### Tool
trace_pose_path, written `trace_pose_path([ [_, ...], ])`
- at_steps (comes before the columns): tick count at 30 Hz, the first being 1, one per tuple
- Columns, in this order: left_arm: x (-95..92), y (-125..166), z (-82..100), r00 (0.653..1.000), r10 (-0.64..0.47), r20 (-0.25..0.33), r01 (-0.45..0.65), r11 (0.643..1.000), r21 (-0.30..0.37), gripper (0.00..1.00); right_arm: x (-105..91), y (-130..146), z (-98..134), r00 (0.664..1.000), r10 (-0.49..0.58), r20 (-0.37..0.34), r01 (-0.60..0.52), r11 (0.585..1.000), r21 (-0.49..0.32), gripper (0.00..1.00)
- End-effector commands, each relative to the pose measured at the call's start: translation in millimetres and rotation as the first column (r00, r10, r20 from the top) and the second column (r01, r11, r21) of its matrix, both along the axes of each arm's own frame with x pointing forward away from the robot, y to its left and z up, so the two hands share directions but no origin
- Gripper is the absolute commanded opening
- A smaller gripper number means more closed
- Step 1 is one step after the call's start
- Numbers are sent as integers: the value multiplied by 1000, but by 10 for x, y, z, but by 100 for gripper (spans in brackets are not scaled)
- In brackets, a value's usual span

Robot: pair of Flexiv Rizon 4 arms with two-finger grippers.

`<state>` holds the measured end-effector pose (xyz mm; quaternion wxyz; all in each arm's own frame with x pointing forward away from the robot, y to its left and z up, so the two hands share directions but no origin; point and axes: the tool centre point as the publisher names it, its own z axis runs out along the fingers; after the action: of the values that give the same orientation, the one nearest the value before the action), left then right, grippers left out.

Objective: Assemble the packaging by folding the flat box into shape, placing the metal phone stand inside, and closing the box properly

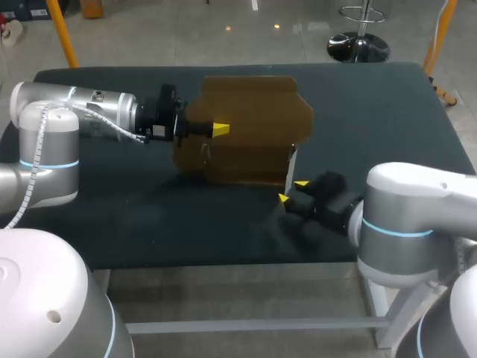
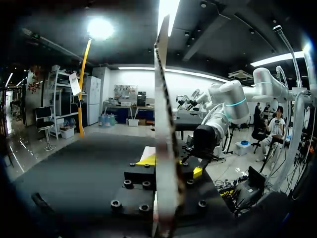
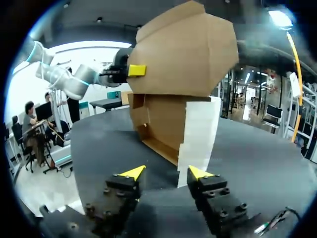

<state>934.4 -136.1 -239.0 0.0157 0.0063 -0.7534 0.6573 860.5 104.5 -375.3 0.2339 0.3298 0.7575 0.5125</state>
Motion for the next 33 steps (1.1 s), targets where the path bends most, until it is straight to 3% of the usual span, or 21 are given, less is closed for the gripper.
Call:
trace_pose_path([
  [1,8,3,-38,1000,-3,0,3,1000,-2,0,-126,-225,36,999,35,16,-36,999,29,58],
  [12,8,3,-38,1000,-3,0,3,1000,-2,0,-52,-565,80,987,149,54,-150,989,16,62],
  [24,8,3,-38,1000,-3,0,3,1000,-2,0,276,-572,109,965,243,103,-242,970,-18,54],
  [33,8,3,-38,1000,-3,0,3,1000,-2,0,468,-422,95,946,300,120,-298,954,-30,54],
])
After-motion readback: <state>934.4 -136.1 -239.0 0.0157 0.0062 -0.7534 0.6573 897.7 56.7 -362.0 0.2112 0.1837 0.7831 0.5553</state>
